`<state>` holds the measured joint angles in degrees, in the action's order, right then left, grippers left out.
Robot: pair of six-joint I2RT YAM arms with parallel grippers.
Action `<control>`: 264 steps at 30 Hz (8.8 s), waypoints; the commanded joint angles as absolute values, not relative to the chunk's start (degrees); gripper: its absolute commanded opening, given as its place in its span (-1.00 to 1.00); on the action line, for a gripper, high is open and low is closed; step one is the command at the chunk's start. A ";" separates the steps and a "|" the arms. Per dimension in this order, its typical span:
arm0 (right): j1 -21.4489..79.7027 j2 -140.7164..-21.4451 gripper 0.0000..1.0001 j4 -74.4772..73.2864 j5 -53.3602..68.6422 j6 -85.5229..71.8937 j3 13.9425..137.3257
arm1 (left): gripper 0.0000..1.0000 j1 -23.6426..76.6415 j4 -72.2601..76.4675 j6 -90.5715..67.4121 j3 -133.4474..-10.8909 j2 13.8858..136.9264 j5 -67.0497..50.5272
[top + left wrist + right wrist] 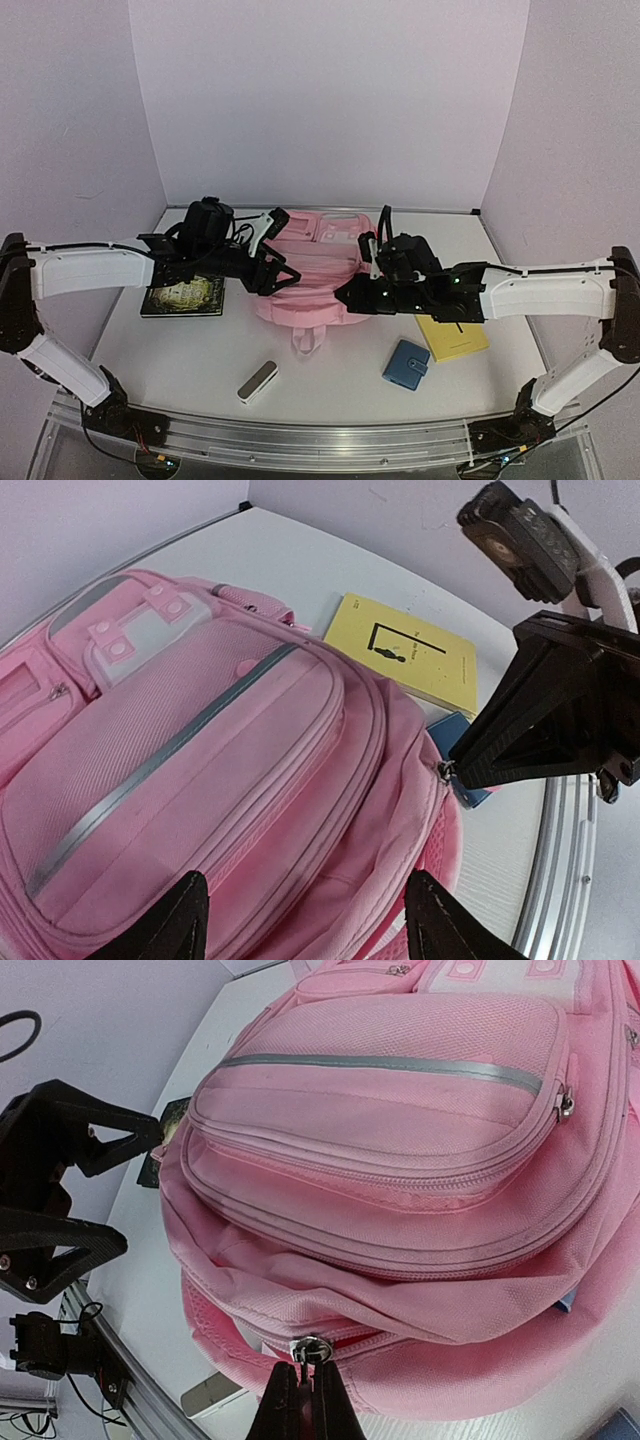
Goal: Pack the student bag
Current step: Zip the student bag at the center of the board, then unzip the student bag at the center of the board.
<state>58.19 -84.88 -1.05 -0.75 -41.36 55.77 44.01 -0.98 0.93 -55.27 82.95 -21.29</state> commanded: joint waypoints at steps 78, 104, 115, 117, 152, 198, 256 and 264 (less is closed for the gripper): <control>33.93 -101.57 -0.99 7.20 -1.09 -25.59 58.16 | -0.57 54.80 -20.06 1.18 -46.73 64.74 10.32; 35.28 -103.22 0.59 3.87 19.76 -23.31 68.97 | 0.68 20.17 -14.99 -34.00 -43.73 68.87 -20.33; 35.60 -106.84 0.26 11.88 22.57 -45.07 66.12 | 0.50 17.39 -11.68 -33.08 -40.58 71.88 -17.94; 35.60 -107.36 0.21 14.67 22.95 -48.22 64.88 | 0.40 16.99 -11.35 -32.63 -40.37 73.35 -18.16; 35.61 -116.99 -0.39 35.91 19.98 -70.33 63.41 | -0.22 16.02 -6.60 -27.68 -43.76 89.04 -18.96; 42.66 -107.56 -0.87 33.84 5.63 -69.40 50.92 | -1.00 16.02 0.76 -38.30 -40.89 88.92 -14.78; 39.65 -105.82 -0.16 43.17 12.24 -49.35 44.83 | -1.00 13.31 -0.82 -25.38 -53.32 92.86 -17.79; 38.92 -102.14 -0.17 29.01 20.42 -28.09 49.82 | -1.00 10.10 1.00 -18.51 -65.75 102.75 -28.89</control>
<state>39.01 -105.12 36.37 15.02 -42.39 45.10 11.12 -5.36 -23.63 -57.92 101.03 -23.61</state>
